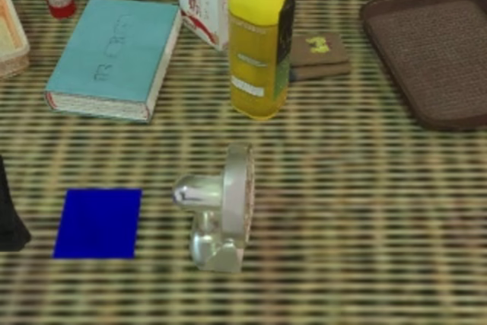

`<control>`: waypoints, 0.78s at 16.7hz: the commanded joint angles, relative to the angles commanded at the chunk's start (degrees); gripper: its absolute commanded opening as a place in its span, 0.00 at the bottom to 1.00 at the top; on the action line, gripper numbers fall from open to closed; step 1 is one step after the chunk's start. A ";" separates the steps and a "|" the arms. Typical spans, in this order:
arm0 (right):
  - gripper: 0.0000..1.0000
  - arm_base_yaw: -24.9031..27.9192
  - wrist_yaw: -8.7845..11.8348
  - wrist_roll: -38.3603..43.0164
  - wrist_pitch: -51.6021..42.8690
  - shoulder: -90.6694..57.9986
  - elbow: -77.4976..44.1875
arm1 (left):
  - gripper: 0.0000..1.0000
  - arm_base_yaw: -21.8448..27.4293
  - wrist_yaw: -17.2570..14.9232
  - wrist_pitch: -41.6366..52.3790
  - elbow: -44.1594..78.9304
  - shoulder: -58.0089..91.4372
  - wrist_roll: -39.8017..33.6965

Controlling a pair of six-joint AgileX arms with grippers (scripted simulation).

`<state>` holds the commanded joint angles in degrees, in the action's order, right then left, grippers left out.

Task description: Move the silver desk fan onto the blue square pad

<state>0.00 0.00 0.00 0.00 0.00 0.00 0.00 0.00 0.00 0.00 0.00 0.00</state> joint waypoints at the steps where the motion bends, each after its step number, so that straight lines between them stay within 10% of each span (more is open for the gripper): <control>1: 1.00 0.00 0.00 0.00 0.00 0.00 0.00 | 1.00 0.00 0.00 0.00 0.00 0.00 0.00; 13: 1.00 0.00 0.00 0.00 0.00 0.00 0.00 | 1.00 15.10 -0.03 29.98 36.64 38.64 -12.74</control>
<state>0.00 0.00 0.00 0.00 0.00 0.00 15.10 -0.03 29.98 36.64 38.64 -12.74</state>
